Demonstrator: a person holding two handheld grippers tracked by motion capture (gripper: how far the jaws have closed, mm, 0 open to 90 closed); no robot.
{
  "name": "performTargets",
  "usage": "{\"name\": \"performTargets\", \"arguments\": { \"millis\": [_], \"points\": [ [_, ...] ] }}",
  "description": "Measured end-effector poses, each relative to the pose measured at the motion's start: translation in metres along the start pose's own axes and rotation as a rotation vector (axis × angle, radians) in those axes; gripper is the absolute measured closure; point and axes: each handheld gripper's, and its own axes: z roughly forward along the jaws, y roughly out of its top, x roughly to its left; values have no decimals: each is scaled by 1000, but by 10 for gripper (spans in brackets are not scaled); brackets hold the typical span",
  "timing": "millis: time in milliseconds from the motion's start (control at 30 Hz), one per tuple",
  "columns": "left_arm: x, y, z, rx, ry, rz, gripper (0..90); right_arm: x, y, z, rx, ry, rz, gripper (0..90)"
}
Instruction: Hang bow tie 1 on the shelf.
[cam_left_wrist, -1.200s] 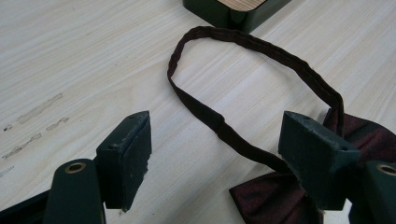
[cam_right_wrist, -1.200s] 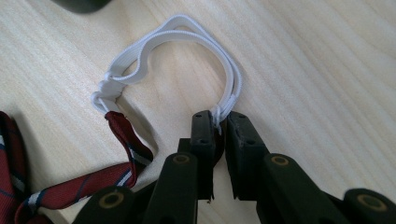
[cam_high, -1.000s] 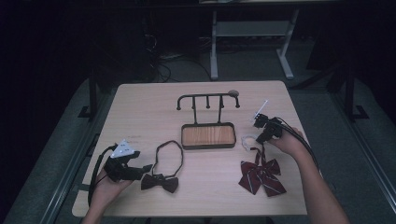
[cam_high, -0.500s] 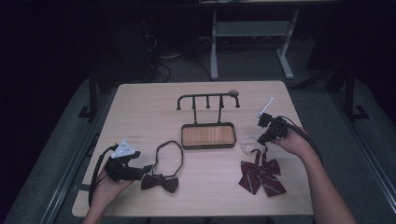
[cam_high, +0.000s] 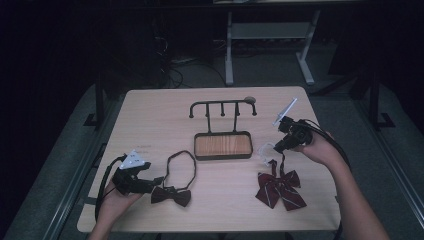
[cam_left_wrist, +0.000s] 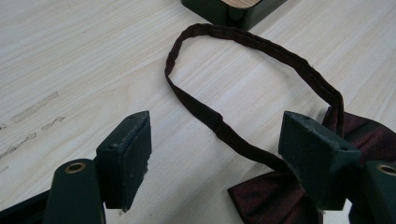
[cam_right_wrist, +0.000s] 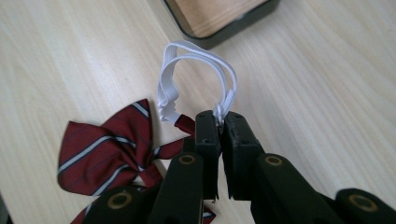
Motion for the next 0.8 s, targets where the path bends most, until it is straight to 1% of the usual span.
{"name": "performTargets", "arguments": {
  "millis": [67, 233, 333, 467, 500, 633, 667, 800],
  "points": [
    [0, 0, 0, 2, 0, 0, 260, 2, 1, -5, -5, 12, -8, 848],
    [0, 0, 0, 3, 1, -1, 260, 6, 1, -13, -23, 19, -20, 848],
    [0, 0, 0, 3, 2, -6, 260, 9, 3, -19, -32, 15, -31, 848],
    [0, 0, 0, 6, -2, 4, 260, 16, 8, -30, -42, 6, -58, 849],
    [0, 0, 0, 4, -4, 2, 260, 16, 8, -30, -42, 6, -58, 849],
    [0, 0, 0, 0, -4, 1, 260, 21, 14, -40, -59, 1, -69, 848],
    [0, 0, 0, 1, -2, 8, 260, 23, 16, -45, -63, -6, -75, 848],
    [0, 1, 0, 6, -1, 9, 260, 25, 20, -52, -76, -9, -83, 848]
  ]
}}
